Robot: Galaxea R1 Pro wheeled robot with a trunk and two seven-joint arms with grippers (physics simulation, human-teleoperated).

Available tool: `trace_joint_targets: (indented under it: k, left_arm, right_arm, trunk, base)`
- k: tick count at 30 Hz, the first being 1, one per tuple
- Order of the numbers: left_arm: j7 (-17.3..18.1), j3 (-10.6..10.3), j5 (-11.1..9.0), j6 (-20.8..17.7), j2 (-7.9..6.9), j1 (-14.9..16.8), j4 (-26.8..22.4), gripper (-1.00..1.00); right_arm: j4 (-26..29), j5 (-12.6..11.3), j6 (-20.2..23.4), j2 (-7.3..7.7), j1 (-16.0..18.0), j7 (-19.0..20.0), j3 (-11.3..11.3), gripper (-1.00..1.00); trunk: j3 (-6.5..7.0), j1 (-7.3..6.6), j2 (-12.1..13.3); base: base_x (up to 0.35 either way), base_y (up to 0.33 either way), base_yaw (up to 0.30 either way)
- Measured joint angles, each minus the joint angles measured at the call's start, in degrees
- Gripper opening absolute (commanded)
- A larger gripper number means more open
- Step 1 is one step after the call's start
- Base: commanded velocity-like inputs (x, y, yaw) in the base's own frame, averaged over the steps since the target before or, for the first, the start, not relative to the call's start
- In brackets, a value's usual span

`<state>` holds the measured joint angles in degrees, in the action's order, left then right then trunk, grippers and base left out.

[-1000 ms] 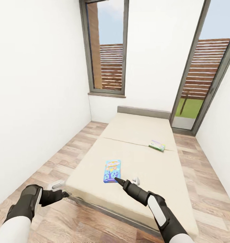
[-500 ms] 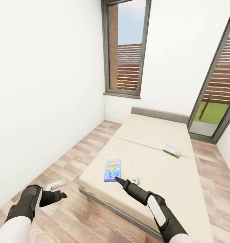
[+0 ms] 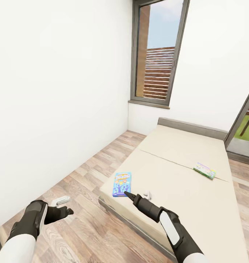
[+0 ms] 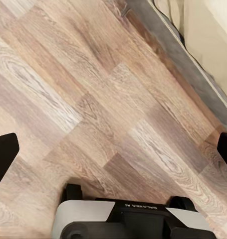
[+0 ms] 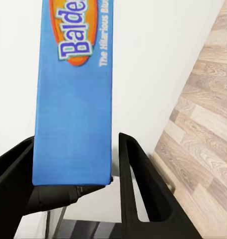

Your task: Put all the toys in the child's room - the three board games (two on the bed and one on the table), the two jigsaw puzzles on the table, and the tennis ball on the table - inside the toy box on the table in the child's room.

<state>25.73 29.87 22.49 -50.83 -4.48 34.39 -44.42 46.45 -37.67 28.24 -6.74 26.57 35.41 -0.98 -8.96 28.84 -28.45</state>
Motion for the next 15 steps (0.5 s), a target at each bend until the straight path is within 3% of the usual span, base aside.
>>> trace_joint_targets:
  k: [15]
  left_arm:
    - [-0.03,-0.08,0.00,0.00,0.65,0.00,0.00,1.00]
  right_arm:
    - [0.00,0.11,-0.01,-0.03,0.02,0.00,0.00,-1.00]
  trunk:
    - [2.54,-3.09,5.66]
  base:
    - [-0.002,0.000,0.290]
